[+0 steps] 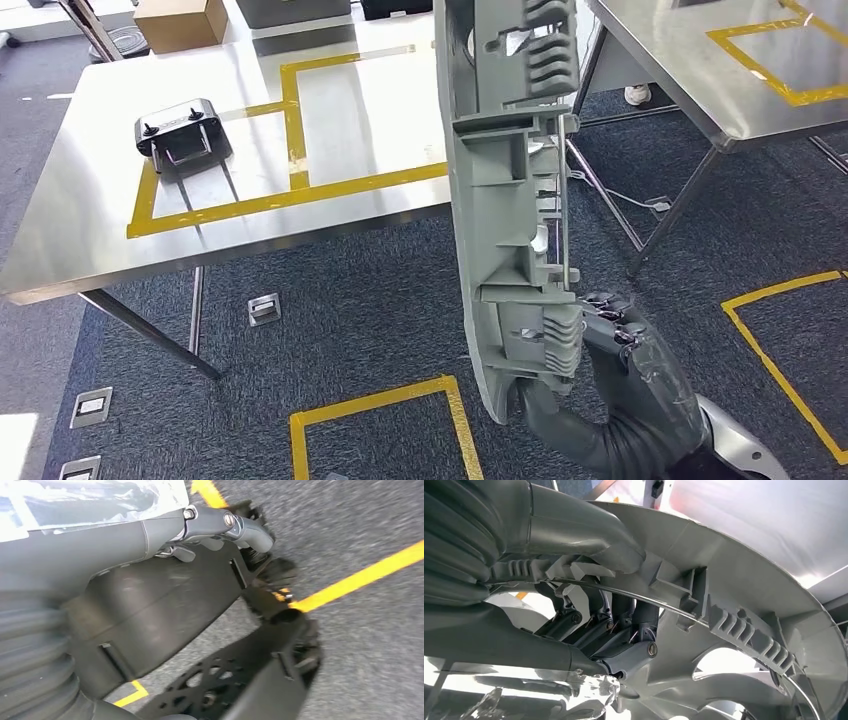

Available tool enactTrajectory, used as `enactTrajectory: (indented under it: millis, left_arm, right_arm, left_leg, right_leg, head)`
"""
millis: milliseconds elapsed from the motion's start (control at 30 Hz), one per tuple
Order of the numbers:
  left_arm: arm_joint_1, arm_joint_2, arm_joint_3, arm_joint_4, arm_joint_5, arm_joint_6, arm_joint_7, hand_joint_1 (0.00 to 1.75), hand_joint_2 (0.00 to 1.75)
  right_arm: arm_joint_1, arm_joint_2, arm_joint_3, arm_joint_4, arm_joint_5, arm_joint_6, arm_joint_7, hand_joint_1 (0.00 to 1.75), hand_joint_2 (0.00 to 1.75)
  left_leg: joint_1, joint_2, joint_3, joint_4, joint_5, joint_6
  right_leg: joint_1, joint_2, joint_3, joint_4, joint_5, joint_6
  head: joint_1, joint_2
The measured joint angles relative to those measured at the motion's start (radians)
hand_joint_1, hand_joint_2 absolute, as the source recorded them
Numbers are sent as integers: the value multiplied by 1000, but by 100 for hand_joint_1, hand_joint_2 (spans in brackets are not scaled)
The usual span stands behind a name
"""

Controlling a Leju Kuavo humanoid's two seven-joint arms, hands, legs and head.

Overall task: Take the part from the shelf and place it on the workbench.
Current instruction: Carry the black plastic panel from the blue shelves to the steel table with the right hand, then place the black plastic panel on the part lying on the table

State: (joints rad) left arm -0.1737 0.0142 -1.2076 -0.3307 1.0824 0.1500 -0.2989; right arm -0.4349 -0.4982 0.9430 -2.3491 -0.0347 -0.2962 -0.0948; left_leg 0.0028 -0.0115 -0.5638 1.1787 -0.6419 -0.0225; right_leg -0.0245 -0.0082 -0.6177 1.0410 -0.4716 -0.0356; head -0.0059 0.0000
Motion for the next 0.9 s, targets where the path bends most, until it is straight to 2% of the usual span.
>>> enactTrajectory:
  millis: [33,67,100,167,200,233,300,367,433,467,533,567,600,633,667,700,733,767,900]
  left_arm:
    - [-5,0,0,0,0,0,-3,0,175]
    - [-9,0,0,0,0,0,-4,0,175]
    - [-11,0,0,0,0,0,-5,0,175]
    - [-9,0,0,0,0,0,-4,0,175]
    - [-7,0,0,0,0,0,-3,0,175]
    - [-5,0,0,0,0,0,-3,0,175]
    - [-3,0,0,0,0,0,-2,0,175]
    - [-3,0,0,0,1,0,-1,0,175]
    - [-2,-1,0,0,0,0,1,0,175]
    - [-1,-1,0,0,0,0,1,0,175]
    - [1,-1,0,0,0,0,2,0,175]
    - [1,-1,0,0,0,0,3,0,175]
    - [2,-1,0,0,0,0,3,0,175]
    - [3,-1,0,0,0,0,4,0,175]
    - [4,-2,0,0,0,0,4,0,175]
    - [5,-2,0,0,0,0,5,0,175]
    - [6,-3,0,0,0,0,5,0,175]
    - [7,-3,0,0,0,0,6,0,175]
    - [7,-3,-1,0,2,0,5,0,175]
  right_arm:
    - [0,0,0,0,0,0,0,175,175]
    - [0,0,0,0,0,0,0,175,175]
    - [1,0,0,0,0,0,0,175,175]
    - [1,0,0,0,0,0,0,175,175]
    - [0,0,0,0,0,0,-1,175,175]
    - [0,0,0,0,0,0,-1,175,175]
    - [0,0,0,0,0,-1,-2,175,175]
    - [-1,0,-1,0,0,-1,-1,175,175]
    - [-1,0,-2,-1,0,-1,-1,175,175]
    - [-1,-1,-2,0,0,-1,-1,175,175]
    - [-1,-1,-2,0,0,0,-2,175,175]
    - [0,-1,-1,0,0,0,-2,175,175]
    - [0,-1,-1,0,0,0,-2,175,175]
    - [0,-1,-1,1,-1,1,-1,175,175]
    - [0,-1,-1,1,-1,1,-1,175,175]
    - [0,-1,-1,2,-1,1,0,175,175]
    - [-1,-1,-1,2,-2,1,0,175,175]
    - [-2,-1,-1,2,-2,1,-1,175,175]
    - [-6,-1,-2,2,-3,2,-2,175,175]
  left_leg:
    - [2,0,-37,62,-13,-2]
    - [3,0,-63,98,-8,-3]
    - [3,0,-72,99,18,-2]
    - [3,0,-49,6,110,4]
    - [1,0,-33,-43,146,9]
    - [-2,1,-19,-84,167,16]
    - [-9,2,-4,-116,163,28]
    - [-8,3,12,-149,151,41]
    - [-3,2,28,-178,146,50]
    - [-1,1,33,-185,146,54]
    - [-5,0,40,-186,141,60]
    - [-7,0,44,-186,136,63]
    - [-10,-1,51,-186,131,64]
    - [-12,-2,60,-186,125,64]
    - [-14,-3,70,-186,117,63]
    - [-16,-3,76,-186,109,60]
    - [-18,-2,80,-185,102,57]
    - [-20,-2,81,-184,96,53]
    - [-18,3,82,-187,84,36]
  right_leg:
    - [0,-1,5,0,-5,0]
    - [0,-2,12,0,-10,0]
    - [0,-2,22,0,-16,2]
    - [0,-1,44,0,-30,6]
    - [1,0,54,-2,-35,9]
    - [2,0,61,-5,-38,15]
    - [2,-1,62,-10,-38,27]
    - [2,-4,58,-13,-39,40]
    - [3,-3,39,23,-57,48]
    - [2,-2,13,70,-76,50]
    - [3,0,-66,197,-112,52]
    - [3,0,-98,240,-113,52]
    - [4,0,-114,250,-95,51]
    - [5,0,-112,221,-58,48]
    - [7,0,-93,161,-9,42]
    - [10,0,-69,101,26,34]
    - [13,-1,-48,51,49,28]
    - [16,-1,-31,16,52,23]
    - [18,2,-14,-12,26,10]
  head:
    - [-2,0]
    - [-4,0]
    - [-6,0]
    - [-9,0]
    - [-9,0]
    - [-10,0]
    - [-13,0]
    - [-14,0]
    - [-7,0]
    - [-1,0]
    - [8,0]
    - [10,0]
    - [11,0]
    - [13,0]
    - [14,0]
    - [15,0]
    - [15,0]
    - [15,0]
    - [16,0]
